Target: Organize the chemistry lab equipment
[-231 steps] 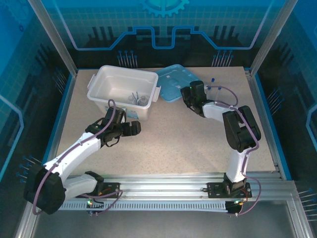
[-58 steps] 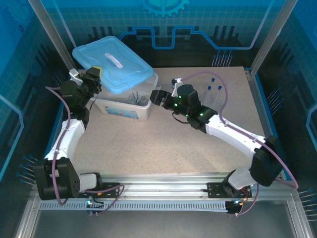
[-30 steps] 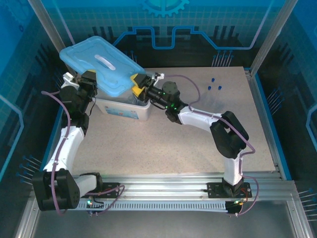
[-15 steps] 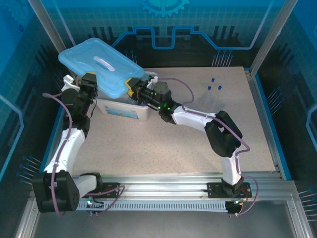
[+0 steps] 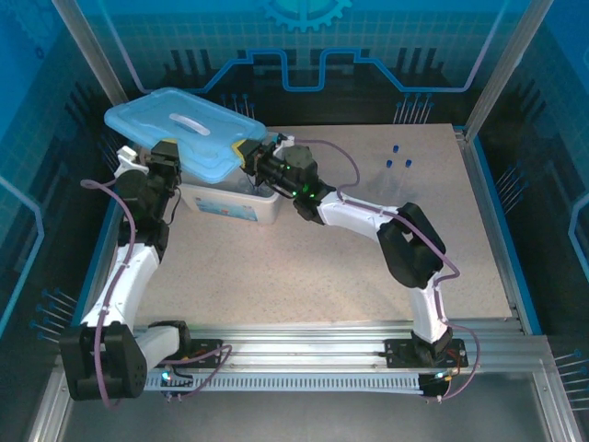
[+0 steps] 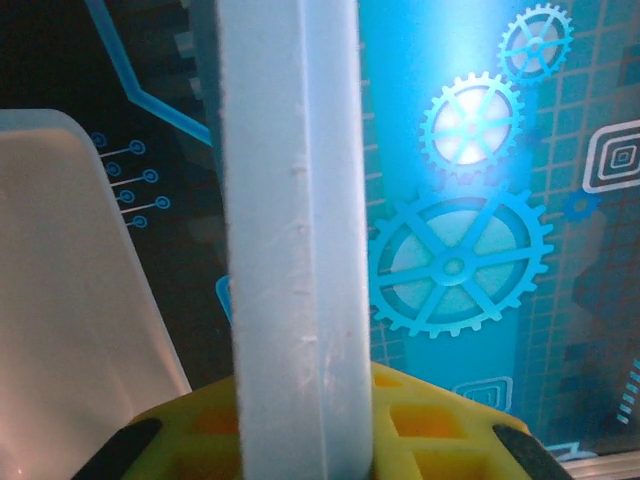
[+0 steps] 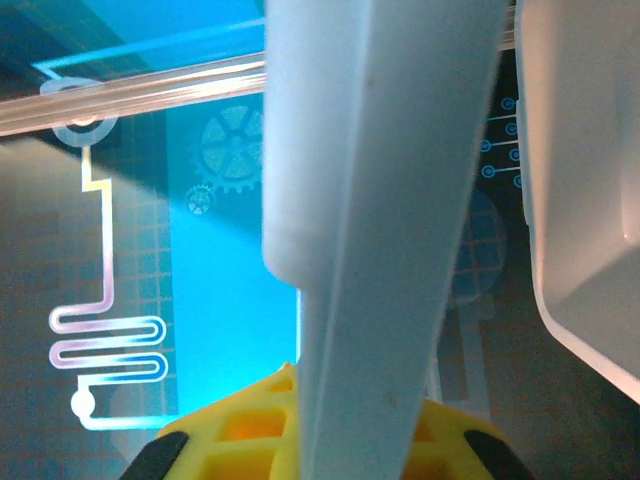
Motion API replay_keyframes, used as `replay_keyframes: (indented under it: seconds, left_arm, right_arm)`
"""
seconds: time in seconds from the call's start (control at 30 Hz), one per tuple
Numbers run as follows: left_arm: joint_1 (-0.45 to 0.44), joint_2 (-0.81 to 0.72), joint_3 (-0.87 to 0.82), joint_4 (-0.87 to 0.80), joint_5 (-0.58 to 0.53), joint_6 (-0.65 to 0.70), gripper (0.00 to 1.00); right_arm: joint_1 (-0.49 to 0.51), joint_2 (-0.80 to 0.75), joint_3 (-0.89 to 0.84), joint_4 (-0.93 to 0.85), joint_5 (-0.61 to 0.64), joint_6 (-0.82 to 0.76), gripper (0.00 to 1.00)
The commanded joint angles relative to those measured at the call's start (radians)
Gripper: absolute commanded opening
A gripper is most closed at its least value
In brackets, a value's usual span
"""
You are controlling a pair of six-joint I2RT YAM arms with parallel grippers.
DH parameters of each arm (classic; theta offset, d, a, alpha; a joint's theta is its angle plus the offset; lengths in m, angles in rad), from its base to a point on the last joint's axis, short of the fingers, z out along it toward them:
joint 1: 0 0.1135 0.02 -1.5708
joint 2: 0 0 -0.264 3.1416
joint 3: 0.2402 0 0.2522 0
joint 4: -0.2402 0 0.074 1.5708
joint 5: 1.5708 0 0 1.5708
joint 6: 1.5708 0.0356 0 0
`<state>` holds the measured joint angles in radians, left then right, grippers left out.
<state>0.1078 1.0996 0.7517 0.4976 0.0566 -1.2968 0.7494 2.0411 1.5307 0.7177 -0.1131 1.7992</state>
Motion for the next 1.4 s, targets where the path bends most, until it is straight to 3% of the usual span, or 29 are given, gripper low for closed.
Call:
replay_keyframes:
  seconds: [0.0, 0.13, 0.3, 0.4, 0.63, 0.83, 1.13, 1.27, 1.37]
  left_arm:
    - [-0.043, -0.031, -0.026, 0.014, 0.077, 0.057, 0.09]
    - [-0.043, -0.057, -0.026, -0.064, 0.084, 0.088, 0.26]
    - [-0.042, -0.083, -0.026, -0.142, 0.094, 0.118, 0.62]
    - [-0.04, -0.093, -0.014, -0.213, 0.102, 0.15, 0.74]
    - [-0.023, -0.126, 0.022, -0.387, 0.116, 0.238, 0.81]
    - [0.114, -0.098, 0.145, -0.601, 0.158, 0.411, 0.86]
    - [0.263, 0.144, 0.393, -0.747, 0.312, 0.524, 0.94]
    - [0.327, 0.27, 0.492, -0.815, 0.39, 0.553, 0.93]
    - [0.343, 0.328, 0.544, -0.855, 0.376, 0.607, 0.88]
  right_arm:
    - [-0.014, 0.009, 0.048, 0.012, 0.026, -0.051, 0.04]
    - [-0.028, -0.018, 0.044, 0.008, 0.011, -0.108, 0.01]
    - [-0.054, -0.03, 0.039, 0.058, -0.008, -0.125, 0.01]
    - [-0.078, -0.042, 0.038, 0.073, -0.022, -0.138, 0.01]
    - [-0.13, -0.056, 0.05, 0.094, -0.064, -0.139, 0.02]
    - [-0.2, -0.087, 0.098, -0.042, -0.219, -0.176, 0.03]
    - [-0.286, -0.058, 0.194, -0.134, -0.448, -0.169, 0.04]
    - [-0.307, -0.051, 0.194, -0.152, -0.515, -0.173, 0.05]
    - [-0.307, -0.042, 0.197, -0.161, -0.559, -0.183, 0.05]
